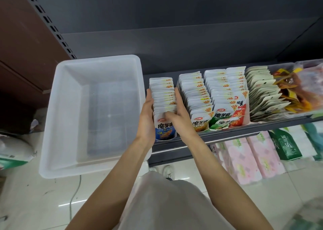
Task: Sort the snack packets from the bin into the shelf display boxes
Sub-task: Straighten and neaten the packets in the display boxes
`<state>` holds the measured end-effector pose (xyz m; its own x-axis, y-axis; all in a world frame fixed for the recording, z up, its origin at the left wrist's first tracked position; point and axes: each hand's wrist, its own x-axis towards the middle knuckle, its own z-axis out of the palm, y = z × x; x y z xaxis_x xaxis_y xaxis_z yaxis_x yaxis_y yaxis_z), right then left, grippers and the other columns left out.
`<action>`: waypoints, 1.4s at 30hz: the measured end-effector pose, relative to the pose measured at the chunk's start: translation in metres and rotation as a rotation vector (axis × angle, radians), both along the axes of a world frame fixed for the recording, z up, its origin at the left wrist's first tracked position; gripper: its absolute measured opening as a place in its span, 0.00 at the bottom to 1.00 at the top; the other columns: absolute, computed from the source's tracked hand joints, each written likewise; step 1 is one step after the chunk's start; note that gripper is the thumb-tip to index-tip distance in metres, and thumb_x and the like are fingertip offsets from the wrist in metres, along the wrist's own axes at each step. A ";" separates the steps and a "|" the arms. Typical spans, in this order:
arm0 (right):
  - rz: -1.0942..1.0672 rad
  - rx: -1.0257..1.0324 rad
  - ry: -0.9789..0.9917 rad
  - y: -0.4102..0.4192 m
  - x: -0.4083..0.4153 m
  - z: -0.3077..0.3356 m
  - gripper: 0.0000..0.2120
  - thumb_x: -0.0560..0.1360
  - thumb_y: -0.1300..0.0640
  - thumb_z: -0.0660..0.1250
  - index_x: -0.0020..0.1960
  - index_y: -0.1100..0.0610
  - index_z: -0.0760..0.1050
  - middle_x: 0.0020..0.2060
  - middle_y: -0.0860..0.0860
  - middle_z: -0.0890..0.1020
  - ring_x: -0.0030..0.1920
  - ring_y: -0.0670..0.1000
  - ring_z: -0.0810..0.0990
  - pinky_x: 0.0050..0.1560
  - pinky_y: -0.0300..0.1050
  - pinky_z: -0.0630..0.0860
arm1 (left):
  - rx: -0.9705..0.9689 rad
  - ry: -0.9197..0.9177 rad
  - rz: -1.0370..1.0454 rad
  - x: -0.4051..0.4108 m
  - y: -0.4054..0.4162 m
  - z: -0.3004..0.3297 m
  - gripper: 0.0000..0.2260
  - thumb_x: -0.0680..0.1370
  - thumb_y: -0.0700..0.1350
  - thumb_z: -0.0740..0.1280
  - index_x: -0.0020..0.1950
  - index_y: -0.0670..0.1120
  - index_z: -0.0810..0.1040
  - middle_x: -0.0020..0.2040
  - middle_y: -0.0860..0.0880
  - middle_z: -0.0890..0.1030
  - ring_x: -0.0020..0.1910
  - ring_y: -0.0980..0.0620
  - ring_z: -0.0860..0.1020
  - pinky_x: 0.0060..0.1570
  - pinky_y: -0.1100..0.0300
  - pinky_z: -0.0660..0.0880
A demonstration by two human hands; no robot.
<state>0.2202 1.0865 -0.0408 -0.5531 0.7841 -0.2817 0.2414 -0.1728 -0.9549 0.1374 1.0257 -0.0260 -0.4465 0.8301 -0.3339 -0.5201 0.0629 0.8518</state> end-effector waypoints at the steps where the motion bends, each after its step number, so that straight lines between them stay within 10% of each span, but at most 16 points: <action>1: 0.009 0.009 -0.010 0.000 0.001 0.002 0.38 0.76 0.69 0.60 0.78 0.48 0.46 0.72 0.44 0.65 0.67 0.39 0.65 0.61 0.32 0.68 | 0.005 -0.014 -0.010 -0.001 -0.001 0.001 0.18 0.83 0.47 0.49 0.71 0.48 0.67 0.59 0.52 0.80 0.58 0.56 0.78 0.54 0.62 0.76; 8: 0.070 0.286 -0.137 -0.013 0.011 0.018 0.43 0.74 0.66 0.65 0.78 0.51 0.42 0.77 0.47 0.52 0.76 0.44 0.50 0.74 0.42 0.54 | -0.036 0.188 -0.037 -0.003 -0.016 0.016 0.15 0.83 0.46 0.49 0.66 0.53 0.69 0.56 0.60 0.80 0.55 0.65 0.77 0.54 0.71 0.73; 14: 0.190 0.520 -0.252 -0.031 0.041 0.026 0.41 0.74 0.69 0.64 0.77 0.51 0.43 0.77 0.49 0.45 0.74 0.42 0.46 0.54 0.13 0.52 | -0.201 0.636 0.037 -0.030 -0.043 0.017 0.12 0.76 0.33 0.64 0.56 0.46 0.77 0.52 0.53 0.82 0.50 0.59 0.80 0.54 0.66 0.74; 18: 0.150 0.401 -0.204 -0.041 0.044 0.011 0.43 0.73 0.71 0.62 0.76 0.49 0.40 0.76 0.47 0.54 0.72 0.38 0.58 0.60 0.19 0.56 | -0.173 0.427 -0.129 -0.006 -0.045 0.022 0.18 0.80 0.46 0.63 0.70 0.51 0.70 0.64 0.57 0.76 0.62 0.61 0.73 0.61 0.67 0.68; 22: 0.005 0.225 -0.114 -0.046 0.043 -0.002 0.37 0.74 0.73 0.61 0.77 0.58 0.47 0.62 0.33 0.65 0.55 0.20 0.65 0.54 0.19 0.64 | -0.178 0.178 -0.126 0.028 -0.041 0.010 0.17 0.82 0.47 0.57 0.70 0.58 0.64 0.54 0.66 0.78 0.50 0.72 0.75 0.46 0.78 0.70; 27: -0.029 0.158 -0.072 -0.047 0.044 -0.008 0.36 0.74 0.74 0.61 0.76 0.54 0.55 0.68 0.47 0.72 0.64 0.37 0.71 0.60 0.32 0.71 | -0.200 0.148 -0.130 0.036 -0.041 0.002 0.20 0.81 0.50 0.57 0.73 0.58 0.62 0.66 0.58 0.73 0.64 0.59 0.71 0.66 0.60 0.66; 33: 0.001 0.219 -0.135 -0.045 0.041 -0.006 0.33 0.75 0.69 0.63 0.76 0.53 0.56 0.67 0.46 0.73 0.63 0.38 0.72 0.62 0.30 0.69 | -0.213 0.182 -0.088 0.037 -0.036 0.004 0.22 0.82 0.49 0.55 0.74 0.60 0.53 0.54 0.68 0.73 0.54 0.68 0.72 0.57 0.66 0.64; 38: 0.008 0.287 -0.086 -0.043 0.036 0.007 0.34 0.77 0.66 0.62 0.72 0.43 0.49 0.64 0.31 0.62 0.60 0.21 0.60 0.58 0.19 0.60 | -0.116 0.160 -0.028 0.023 -0.020 0.000 0.23 0.82 0.49 0.55 0.76 0.57 0.53 0.59 0.66 0.74 0.53 0.70 0.75 0.47 0.76 0.72; 42: 0.061 0.306 -0.129 -0.021 0.013 0.020 0.29 0.81 0.55 0.56 0.77 0.50 0.45 0.75 0.40 0.50 0.72 0.34 0.47 0.70 0.29 0.48 | -0.061 0.204 -0.027 0.012 0.006 -0.004 0.22 0.82 0.54 0.54 0.76 0.58 0.55 0.71 0.55 0.68 0.64 0.59 0.72 0.65 0.59 0.70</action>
